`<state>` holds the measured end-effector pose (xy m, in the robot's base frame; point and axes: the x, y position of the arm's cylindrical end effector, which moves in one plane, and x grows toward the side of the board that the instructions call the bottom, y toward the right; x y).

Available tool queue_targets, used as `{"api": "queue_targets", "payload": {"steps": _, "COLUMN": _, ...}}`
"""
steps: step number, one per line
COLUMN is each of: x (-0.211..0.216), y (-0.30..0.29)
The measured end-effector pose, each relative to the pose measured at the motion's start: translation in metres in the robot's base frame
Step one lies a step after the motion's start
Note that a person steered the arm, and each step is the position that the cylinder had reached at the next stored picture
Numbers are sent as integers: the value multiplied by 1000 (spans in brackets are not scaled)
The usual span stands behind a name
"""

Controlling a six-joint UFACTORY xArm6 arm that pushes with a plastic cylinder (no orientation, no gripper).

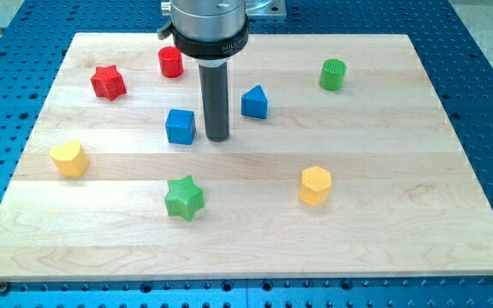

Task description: Move the cube diagonally to the heart

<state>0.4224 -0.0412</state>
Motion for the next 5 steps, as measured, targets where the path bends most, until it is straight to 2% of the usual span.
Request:
{"api": "queue_targets", "payload": {"steps": 1, "x": -1, "y": -2}}
{"api": "queue_targets", "payload": {"steps": 3, "x": -18, "y": -63}}
{"api": "queue_targets", "payload": {"steps": 5, "x": -13, "y": -35}}
